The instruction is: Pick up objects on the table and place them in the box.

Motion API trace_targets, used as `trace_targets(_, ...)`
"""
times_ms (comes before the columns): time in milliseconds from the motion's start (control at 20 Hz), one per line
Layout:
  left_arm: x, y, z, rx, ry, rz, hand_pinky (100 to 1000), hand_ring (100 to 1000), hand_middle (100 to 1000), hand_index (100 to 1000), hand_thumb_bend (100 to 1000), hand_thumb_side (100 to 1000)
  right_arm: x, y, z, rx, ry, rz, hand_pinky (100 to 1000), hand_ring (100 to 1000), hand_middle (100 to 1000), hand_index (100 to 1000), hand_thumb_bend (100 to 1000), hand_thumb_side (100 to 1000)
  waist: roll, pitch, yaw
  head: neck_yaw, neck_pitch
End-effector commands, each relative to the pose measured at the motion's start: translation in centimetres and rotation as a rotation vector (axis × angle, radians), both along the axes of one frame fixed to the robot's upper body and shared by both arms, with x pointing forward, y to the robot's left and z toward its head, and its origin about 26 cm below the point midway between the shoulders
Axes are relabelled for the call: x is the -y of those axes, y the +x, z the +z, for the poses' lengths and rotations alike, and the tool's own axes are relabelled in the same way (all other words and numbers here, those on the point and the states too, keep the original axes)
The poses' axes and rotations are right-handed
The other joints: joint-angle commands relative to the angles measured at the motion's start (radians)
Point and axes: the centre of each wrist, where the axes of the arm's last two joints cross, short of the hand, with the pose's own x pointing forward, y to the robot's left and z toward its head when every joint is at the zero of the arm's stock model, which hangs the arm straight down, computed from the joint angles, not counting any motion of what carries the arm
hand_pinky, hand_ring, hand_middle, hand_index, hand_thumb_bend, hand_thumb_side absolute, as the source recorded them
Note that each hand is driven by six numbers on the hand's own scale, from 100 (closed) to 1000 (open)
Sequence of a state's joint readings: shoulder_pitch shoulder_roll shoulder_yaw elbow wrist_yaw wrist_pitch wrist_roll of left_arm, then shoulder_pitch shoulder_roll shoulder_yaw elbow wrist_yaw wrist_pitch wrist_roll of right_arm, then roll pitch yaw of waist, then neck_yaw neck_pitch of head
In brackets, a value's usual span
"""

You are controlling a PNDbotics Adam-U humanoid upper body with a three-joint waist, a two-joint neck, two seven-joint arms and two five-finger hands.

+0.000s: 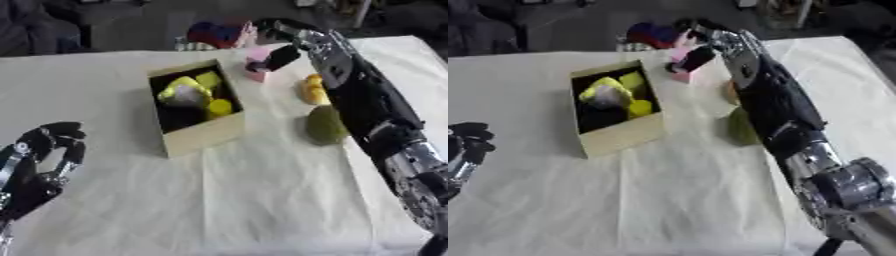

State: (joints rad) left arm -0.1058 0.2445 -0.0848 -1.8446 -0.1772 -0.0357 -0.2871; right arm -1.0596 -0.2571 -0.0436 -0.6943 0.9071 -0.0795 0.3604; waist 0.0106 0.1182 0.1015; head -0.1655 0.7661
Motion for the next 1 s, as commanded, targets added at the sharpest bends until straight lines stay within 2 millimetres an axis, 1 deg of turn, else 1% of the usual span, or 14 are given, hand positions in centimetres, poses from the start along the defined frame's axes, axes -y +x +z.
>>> trace_targets(50, 0.4, 0.0, 1.0, 0.030, 0.005, -0.032, 857, 640, 651, 798, 256, 557, 0.2, 0.3, 1.2, 0.062, -0.043, -0.068, 962, 940, 934, 1000, 559, 271, 0.018, -0.007, 0.007, -0.015, 0.004)
trace_targets(150, 0.6, 0.1, 1.1, 0.034, 0.007, -0.041, 856, 640, 650, 797, 254, 558, 0.4, 0.4, 1.0, 0.076, -0.060, -0.109, 974, 949, 941, 1000, 554, 277, 0.019, -0.002, 0.016, -0.026, 0.004)
trace_targets(300, 0.9, 0.2, 1.2, 0.038, 0.014, -0.055, 856, 640, 649, 796, 253, 560, 1.0, 0.4, 0.9, 0.107, -0.081, -0.182, 969, 944, 933, 1000, 560, 281, 0.020, 0.005, 0.029, -0.041, 0.004)
trace_targets(450, 1.1, 0.3, 1.4, 0.048, 0.022, -0.067, 856, 639, 648, 794, 251, 562, 2.0, 0.4, 0.6, 0.123, -0.074, -0.266, 960, 930, 919, 1000, 562, 285, 0.019, 0.016, 0.046, -0.057, 0.004)
trace_targets(800, 1.4, 0.5, 2.0, 0.068, 0.035, -0.085, 856, 639, 648, 793, 249, 562, 5.0, 0.1, 0.0, 0.146, -0.009, -0.409, 938, 898, 896, 1000, 563, 288, 0.019, 0.036, 0.084, -0.099, 0.004)
trace_targets(1000, 1.3, 0.6, 2.2, 0.076, 0.040, -0.085, 856, 639, 648, 792, 248, 563, 6.3, -0.1, -0.5, 0.154, 0.034, -0.467, 920, 871, 861, 989, 561, 296, 0.017, 0.043, 0.096, -0.119, 0.004)
